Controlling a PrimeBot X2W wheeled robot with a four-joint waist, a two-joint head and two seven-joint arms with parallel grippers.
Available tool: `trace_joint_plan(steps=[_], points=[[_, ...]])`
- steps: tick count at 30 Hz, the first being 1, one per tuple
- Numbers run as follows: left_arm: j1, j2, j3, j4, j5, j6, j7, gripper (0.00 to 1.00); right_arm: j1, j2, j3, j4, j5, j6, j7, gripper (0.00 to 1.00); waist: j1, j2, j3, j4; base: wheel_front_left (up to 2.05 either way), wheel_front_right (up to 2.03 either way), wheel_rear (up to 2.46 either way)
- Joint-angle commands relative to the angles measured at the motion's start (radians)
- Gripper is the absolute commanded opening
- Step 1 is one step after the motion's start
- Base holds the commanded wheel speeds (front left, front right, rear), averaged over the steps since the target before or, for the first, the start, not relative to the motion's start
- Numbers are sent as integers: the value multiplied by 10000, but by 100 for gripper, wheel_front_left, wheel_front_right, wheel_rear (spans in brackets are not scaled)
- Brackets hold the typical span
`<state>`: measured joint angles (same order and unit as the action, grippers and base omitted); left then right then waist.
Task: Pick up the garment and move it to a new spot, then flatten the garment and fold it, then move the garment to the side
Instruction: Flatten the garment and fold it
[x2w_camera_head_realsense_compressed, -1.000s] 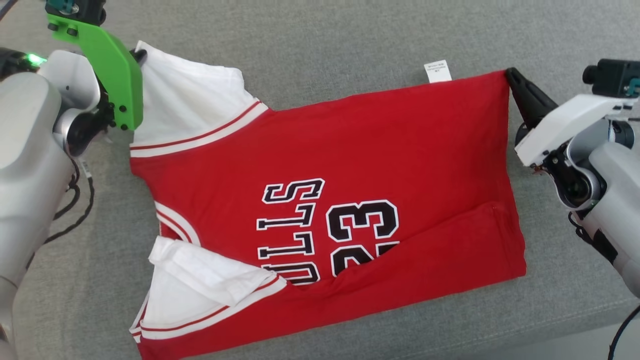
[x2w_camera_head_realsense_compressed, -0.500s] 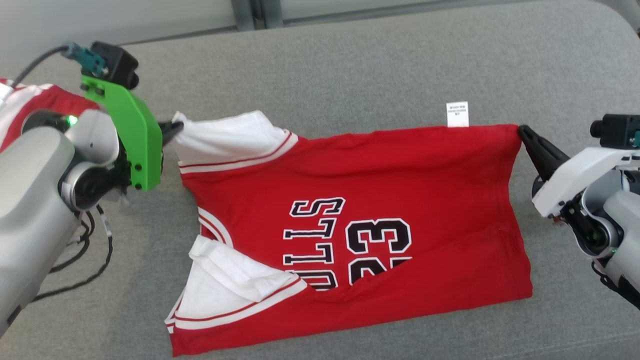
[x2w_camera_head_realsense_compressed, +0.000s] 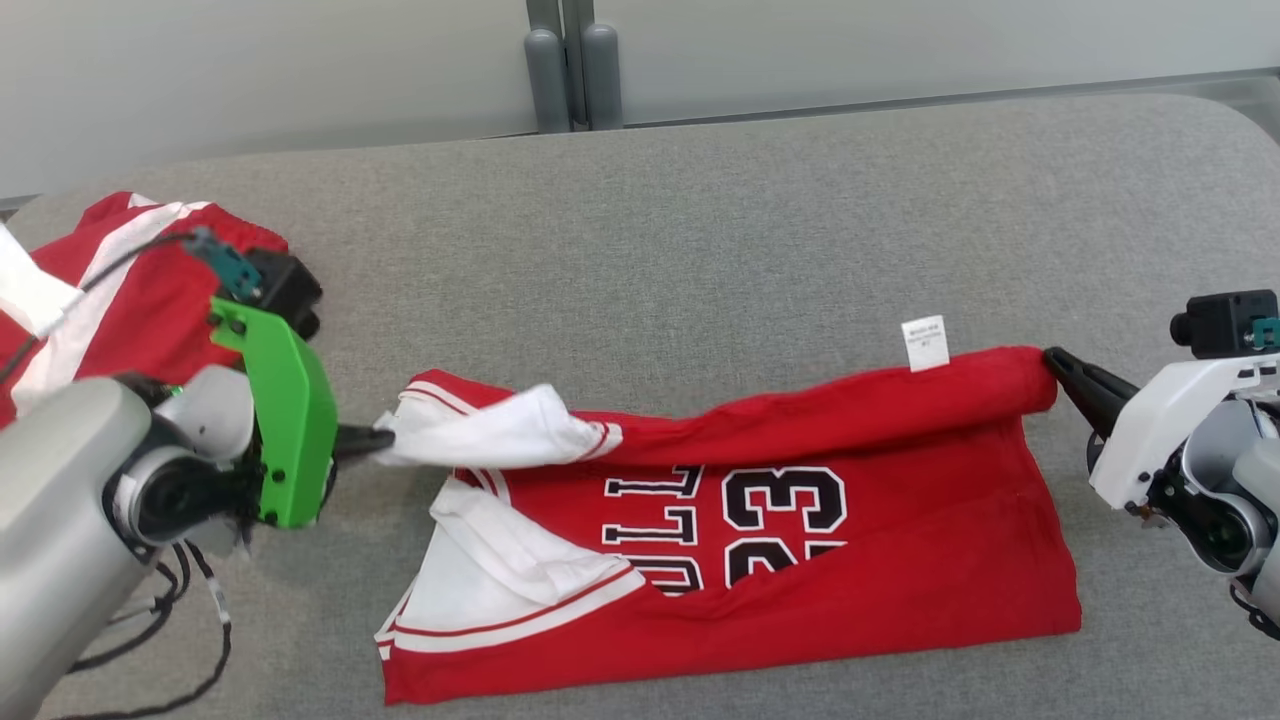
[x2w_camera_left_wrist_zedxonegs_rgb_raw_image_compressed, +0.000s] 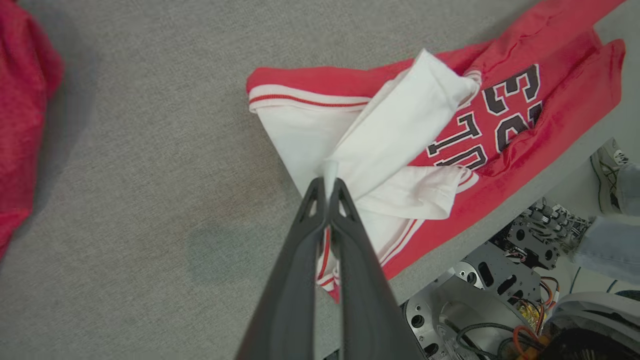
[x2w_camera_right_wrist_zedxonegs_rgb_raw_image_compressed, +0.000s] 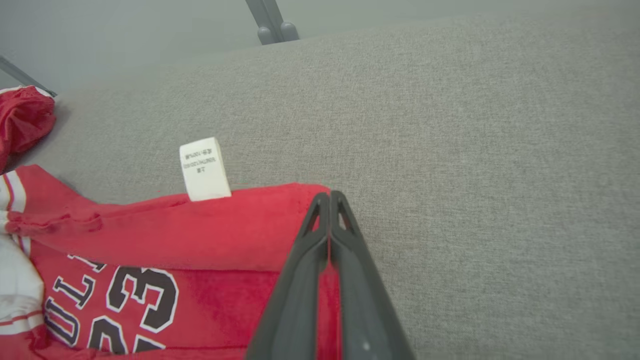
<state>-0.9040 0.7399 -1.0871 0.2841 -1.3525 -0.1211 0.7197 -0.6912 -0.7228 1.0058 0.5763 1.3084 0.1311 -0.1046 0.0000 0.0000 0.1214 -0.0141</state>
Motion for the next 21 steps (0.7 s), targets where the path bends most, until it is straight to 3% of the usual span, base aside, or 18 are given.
trace_joint_plan(steps=[1, 9, 21], points=[[256, 106, -64, -222, -95, 98, 113, 0, -32, -156, 166, -23, 37, -7, 139, 0, 0, 0, -6, 34, 0, 0, 0], [827, 291, -404, -1137, -302, 342, 521, 0, -405, -746, 1230, -134, -100, -7, 637, 0, 0, 0, 120, -36, 0, 0, 0], [1427, 355, -738, -1349, -623, 541, 890, 0, -685, -833, 2432, -67, -8, -7, 1440, 0, 0, 0, 153, -260, 0, 0, 0]])
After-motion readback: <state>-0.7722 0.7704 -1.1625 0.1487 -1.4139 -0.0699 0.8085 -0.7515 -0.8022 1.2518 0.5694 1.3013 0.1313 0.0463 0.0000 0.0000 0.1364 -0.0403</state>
